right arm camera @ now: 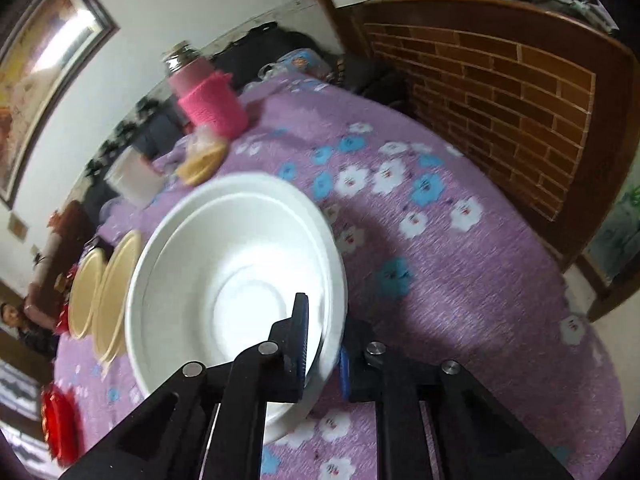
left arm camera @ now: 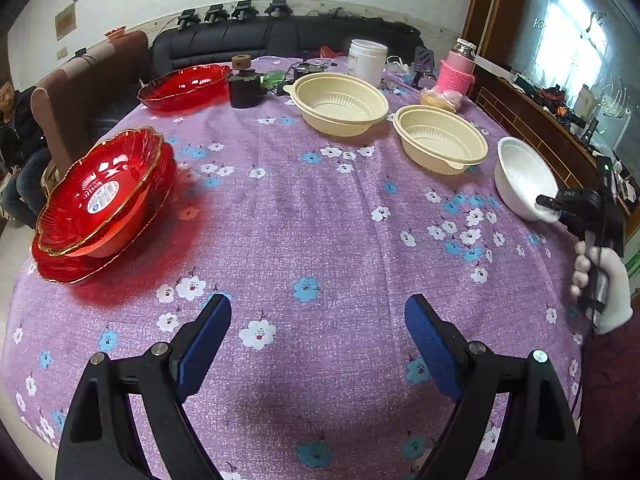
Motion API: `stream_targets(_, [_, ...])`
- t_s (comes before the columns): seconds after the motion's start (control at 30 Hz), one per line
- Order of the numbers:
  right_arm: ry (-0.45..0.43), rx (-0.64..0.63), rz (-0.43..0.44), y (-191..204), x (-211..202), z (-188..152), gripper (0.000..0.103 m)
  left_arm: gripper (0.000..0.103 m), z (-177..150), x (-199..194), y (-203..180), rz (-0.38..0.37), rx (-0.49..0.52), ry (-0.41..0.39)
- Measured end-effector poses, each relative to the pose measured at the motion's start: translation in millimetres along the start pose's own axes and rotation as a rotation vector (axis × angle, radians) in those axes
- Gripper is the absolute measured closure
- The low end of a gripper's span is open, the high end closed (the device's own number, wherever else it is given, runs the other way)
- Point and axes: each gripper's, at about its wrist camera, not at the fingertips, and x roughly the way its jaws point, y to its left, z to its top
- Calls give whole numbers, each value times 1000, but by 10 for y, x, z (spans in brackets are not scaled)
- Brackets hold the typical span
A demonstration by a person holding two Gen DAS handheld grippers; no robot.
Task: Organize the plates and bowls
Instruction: 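Grasp the white bowl rim with both grippers and lift it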
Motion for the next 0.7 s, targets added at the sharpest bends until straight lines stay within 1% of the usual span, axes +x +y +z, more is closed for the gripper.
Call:
stream_targets(0.1, [52,-26,75,29,-86,-95,93,15,25,1,48,-11,-15,1])
stream_targets(0.13, [86,-38,115,54,-126,-145,95,15,34,8,62,-20,-23,3])
stream_targets(0.2, [134,-65,160,108,-158,-224,96,15,66,42,76,-41,-37,7])
stream_targets(0.27, [199,-77,220,196,-153,-331,96,15,99,77,61,-58,-43,9])
stream_targets(0.33, [280,-62,311,285,-114,-446,96,15,139,113,25,-80,-45,10])
stream_targets(0.43, [356,-89,376,483,-65,-632,96,15,190,195,-52,-92,-39,25])
stream_targets(0.5, [388,-144,380,690,-30,-772,96,15,215,261,-87,-103,-39,35])
stream_targets(0.6, [412,-247,349,1014,13,-970,96,15,242,381,-103,-93,-43,46])
stream_targets(0.63, [419,-273,347,1114,28,-1030,93,15,250,410,-96,-78,-46,45])
stream_targets(0.67, [417,-298,329,1199,34,-1072,92,15,271,459,-85,-55,-49,40])
stream_targets(0.7, [405,-329,301,1273,37,-1088,91,15,286,498,-79,-51,-48,48])
